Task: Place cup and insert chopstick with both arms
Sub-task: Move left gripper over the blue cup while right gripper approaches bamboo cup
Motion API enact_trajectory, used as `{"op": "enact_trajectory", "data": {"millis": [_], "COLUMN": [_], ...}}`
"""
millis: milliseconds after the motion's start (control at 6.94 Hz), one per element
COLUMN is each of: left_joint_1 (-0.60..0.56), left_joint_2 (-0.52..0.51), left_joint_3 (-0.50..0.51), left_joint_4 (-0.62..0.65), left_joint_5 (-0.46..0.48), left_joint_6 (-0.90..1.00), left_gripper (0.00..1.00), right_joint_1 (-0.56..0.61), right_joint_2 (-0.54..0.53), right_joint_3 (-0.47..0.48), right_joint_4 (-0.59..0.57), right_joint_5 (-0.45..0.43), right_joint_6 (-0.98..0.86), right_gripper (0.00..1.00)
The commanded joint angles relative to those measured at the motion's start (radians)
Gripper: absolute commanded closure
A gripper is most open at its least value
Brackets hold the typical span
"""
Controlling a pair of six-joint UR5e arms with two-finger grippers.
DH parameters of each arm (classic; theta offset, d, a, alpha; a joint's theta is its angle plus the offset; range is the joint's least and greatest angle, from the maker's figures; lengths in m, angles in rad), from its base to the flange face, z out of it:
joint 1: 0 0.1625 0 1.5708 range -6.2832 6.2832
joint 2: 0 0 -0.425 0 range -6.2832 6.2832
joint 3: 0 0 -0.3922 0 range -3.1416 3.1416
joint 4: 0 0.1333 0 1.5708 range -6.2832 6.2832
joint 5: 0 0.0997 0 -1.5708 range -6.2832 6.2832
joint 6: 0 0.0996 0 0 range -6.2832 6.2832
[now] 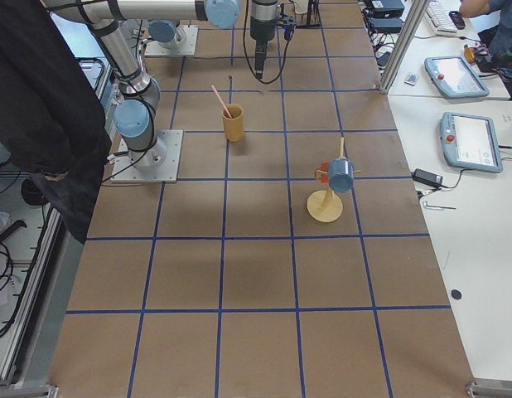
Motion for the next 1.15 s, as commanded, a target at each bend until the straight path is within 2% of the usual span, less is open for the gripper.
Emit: {"op": "enact_trajectory", "data": {"millis": [0,432,577,721,1009], "left_joint_1": [0.0,0.019,0.031,0.058,0.173], "left_joint_2": [0.005,0.004,0.002,-0.001,-0.006], "left_joint_3": [0.0,-0.016,-0.028,-0.058,-0.198], "left_joint_4": [-0.003,-0.007,-0.015,-0.012,0.041], "left_joint_5": [0.001,0.004,0.007,0.007,-0.003], "left_joint_6": [0.001,0.028,0.106,0.131,0.272], "left_gripper": [0.0,0.0,0.0,0.0,0.0], "right_joint_1": [-0.008,-0.01,-0.013,-0.014,-0.03], "right_joint_2": [0.027,0.041,0.044,0.049,0.058], "right_joint_3": [0.001,0.022,0.052,0.077,0.083], "right_joint_4": [0.007,0.034,0.045,0.063,0.161], "right_joint_5": [0.0,0.0,0.0,-0.001,0.003], "right_joint_6": [0.009,0.058,0.129,0.188,0.222], "right_gripper": [0.0,0.0,0.0,0.0,0.0]}}
